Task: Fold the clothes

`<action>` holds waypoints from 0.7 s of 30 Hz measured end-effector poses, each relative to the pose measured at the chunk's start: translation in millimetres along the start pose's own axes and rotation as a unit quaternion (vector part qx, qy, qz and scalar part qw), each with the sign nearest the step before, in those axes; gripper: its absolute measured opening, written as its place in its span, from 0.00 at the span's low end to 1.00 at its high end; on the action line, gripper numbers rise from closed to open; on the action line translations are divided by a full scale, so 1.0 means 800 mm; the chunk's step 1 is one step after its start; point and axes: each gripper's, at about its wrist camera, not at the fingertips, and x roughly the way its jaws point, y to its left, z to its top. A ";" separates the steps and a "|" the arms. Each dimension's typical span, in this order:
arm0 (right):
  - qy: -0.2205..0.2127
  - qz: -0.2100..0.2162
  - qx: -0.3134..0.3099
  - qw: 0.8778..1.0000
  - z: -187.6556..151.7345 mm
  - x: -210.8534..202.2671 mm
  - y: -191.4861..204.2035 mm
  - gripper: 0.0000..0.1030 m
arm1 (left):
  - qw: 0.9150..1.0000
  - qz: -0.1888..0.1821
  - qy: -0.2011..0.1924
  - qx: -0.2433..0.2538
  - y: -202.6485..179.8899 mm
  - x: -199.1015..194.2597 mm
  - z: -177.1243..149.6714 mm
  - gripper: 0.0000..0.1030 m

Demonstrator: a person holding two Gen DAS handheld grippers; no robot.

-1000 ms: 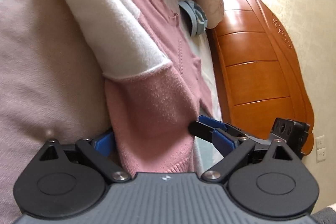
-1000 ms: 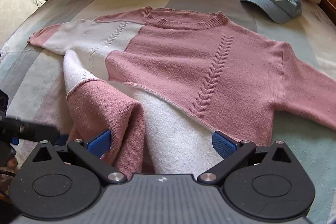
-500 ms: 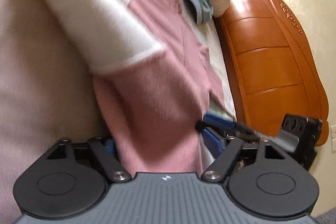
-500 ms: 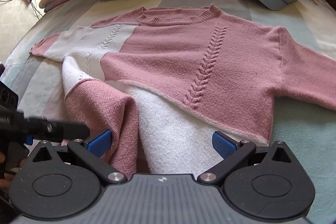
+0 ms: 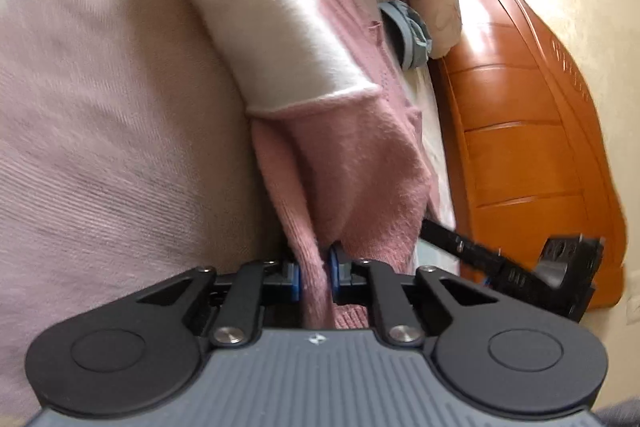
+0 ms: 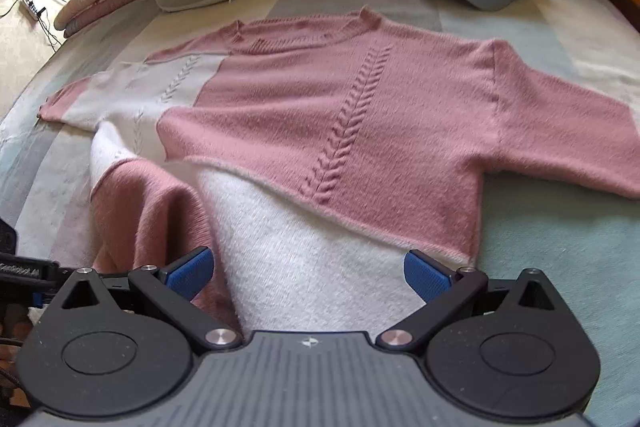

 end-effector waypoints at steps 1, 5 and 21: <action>-0.004 0.000 0.001 1.000 0.002 -0.003 -0.001 1.00 | 1.000 0.003 -0.005 0.009 -0.004 -0.011 -0.002 0.11; -0.016 0.001 0.002 1.000 0.007 -0.011 -0.001 1.00 | 0.998 0.030 -0.030 0.038 -0.014 -0.062 -0.010 0.10; -0.037 0.006 0.000 0.999 0.023 -0.009 0.015 1.00 | 0.981 0.169 -0.092 0.005 0.032 -0.208 -0.034 0.05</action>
